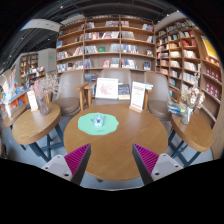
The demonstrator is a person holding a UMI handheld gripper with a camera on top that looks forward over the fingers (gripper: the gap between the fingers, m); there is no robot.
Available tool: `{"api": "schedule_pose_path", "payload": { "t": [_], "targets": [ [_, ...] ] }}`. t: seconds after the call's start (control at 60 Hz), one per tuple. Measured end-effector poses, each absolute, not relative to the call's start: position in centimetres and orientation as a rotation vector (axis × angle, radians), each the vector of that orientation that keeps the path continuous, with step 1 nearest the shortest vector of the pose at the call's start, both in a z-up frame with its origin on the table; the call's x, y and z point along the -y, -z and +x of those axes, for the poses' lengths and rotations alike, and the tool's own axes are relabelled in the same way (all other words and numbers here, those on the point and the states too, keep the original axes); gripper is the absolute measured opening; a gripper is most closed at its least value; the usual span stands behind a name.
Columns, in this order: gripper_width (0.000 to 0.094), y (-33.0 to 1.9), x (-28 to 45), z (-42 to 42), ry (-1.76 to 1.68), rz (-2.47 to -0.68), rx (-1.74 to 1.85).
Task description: Arrange mouse
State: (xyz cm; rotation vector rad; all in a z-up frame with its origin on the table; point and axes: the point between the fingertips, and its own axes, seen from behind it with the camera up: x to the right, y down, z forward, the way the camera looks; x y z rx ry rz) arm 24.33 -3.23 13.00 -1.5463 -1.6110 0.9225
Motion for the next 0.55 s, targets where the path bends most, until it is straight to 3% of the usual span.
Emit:
{"api": "schedule_pose_path", "payload": {
  "t": [0.55],
  "targets": [
    [0.0855,-12.5,2.2,28.0,-0.903,-1.513,1.599]
  ]
}}
